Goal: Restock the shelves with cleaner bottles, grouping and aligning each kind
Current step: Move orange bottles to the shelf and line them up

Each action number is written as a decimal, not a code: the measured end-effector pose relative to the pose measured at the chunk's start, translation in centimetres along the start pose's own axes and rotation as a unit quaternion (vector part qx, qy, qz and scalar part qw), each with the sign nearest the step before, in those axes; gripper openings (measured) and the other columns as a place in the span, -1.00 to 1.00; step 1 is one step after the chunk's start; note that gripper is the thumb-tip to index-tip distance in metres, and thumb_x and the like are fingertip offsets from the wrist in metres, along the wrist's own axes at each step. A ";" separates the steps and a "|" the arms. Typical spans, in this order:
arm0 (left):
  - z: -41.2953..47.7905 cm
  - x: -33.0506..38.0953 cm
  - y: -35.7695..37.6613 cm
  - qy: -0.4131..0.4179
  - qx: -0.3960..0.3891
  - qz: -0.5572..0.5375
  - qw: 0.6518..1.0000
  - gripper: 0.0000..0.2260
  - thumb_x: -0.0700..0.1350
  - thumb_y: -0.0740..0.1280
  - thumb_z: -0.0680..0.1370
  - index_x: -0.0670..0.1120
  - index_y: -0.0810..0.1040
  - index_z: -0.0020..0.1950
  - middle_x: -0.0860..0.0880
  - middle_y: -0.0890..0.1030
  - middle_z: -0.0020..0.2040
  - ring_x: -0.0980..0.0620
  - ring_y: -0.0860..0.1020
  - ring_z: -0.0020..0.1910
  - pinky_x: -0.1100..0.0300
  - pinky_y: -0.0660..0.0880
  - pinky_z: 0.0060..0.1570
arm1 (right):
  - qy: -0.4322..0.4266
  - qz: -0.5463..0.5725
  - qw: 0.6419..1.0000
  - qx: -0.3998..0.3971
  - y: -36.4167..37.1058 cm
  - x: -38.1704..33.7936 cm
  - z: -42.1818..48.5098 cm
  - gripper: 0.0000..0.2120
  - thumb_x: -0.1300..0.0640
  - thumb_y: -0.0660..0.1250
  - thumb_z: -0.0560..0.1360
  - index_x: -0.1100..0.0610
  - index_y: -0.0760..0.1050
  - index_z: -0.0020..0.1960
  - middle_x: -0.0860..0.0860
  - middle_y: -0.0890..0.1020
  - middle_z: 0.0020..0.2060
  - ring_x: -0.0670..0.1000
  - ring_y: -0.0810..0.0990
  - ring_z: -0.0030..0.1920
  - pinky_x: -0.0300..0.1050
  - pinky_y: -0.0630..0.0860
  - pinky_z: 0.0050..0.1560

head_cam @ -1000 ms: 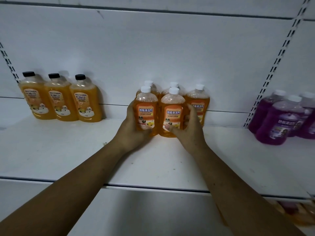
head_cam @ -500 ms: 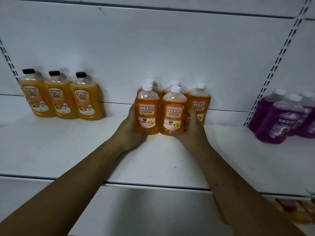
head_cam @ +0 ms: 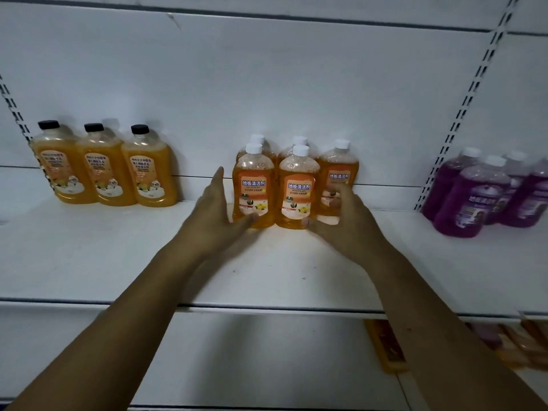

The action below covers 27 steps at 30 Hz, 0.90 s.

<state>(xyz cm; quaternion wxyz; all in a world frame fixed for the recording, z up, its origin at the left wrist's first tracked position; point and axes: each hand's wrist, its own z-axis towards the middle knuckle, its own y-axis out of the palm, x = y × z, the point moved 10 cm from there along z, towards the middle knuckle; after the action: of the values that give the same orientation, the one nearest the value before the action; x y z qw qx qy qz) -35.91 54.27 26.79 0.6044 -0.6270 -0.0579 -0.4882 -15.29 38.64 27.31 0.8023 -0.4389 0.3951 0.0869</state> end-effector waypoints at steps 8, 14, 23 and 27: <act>-8.1 3.2 0.0 0.086 0.013 0.108 0.990 -0.14 0.51 0.22 0.41 0.21 0.17 0.64 0.08 0.31 0.64 -0.06 0.31 0.59 -0.21 0.36 0.48 | -0.030 -0.133 0.990 0.032 -3.4 -1.0 -9.1 -0.39 -0.25 0.42 0.53 -0.15 0.33 0.50 -0.09 0.50 0.39 -0.07 0.47 0.34 -0.16 0.40 0.25; -12.5 8.4 5.0 0.215 -0.007 0.143 0.966 -0.28 0.52 0.19 0.52 0.18 0.31 0.59 0.12 0.42 0.56 0.00 0.39 0.52 -0.12 0.35 0.48 | -0.066 -0.175 0.982 0.038 -6.9 1.2 -15.9 -0.47 -0.18 0.38 0.57 -0.09 0.41 0.49 -0.08 0.52 0.35 -0.05 0.42 0.33 -0.01 0.41 0.33; -22.7 17.4 15.1 0.301 0.002 0.134 0.944 -0.51 0.33 0.27 0.61 0.15 0.46 0.47 0.13 0.56 0.37 0.07 0.46 0.38 0.03 0.41 0.33 | -0.052 -0.125 0.988 0.077 -16.1 10.6 -25.6 -0.63 -0.14 0.35 0.60 -0.10 0.48 0.37 -0.14 0.50 0.24 -0.09 0.45 0.28 -0.06 0.47 0.30; -26.1 19.5 22.0 0.269 -0.036 0.121 0.955 -0.54 0.31 0.30 0.61 0.17 0.46 0.45 0.16 0.55 0.34 0.08 0.48 0.33 0.12 0.35 0.23 | -0.024 -0.126 0.990 0.055 -20.0 16.8 -29.2 -0.63 -0.17 0.32 0.59 -0.10 0.48 0.36 -0.10 0.51 0.23 -0.03 0.47 0.27 0.08 0.52 0.27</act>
<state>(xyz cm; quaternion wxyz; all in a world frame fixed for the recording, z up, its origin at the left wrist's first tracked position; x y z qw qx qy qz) -25.38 17.13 19.27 0.6292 -0.4956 0.2005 -0.5642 -10.49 0.60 19.26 0.8389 -0.4383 0.3216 -0.0261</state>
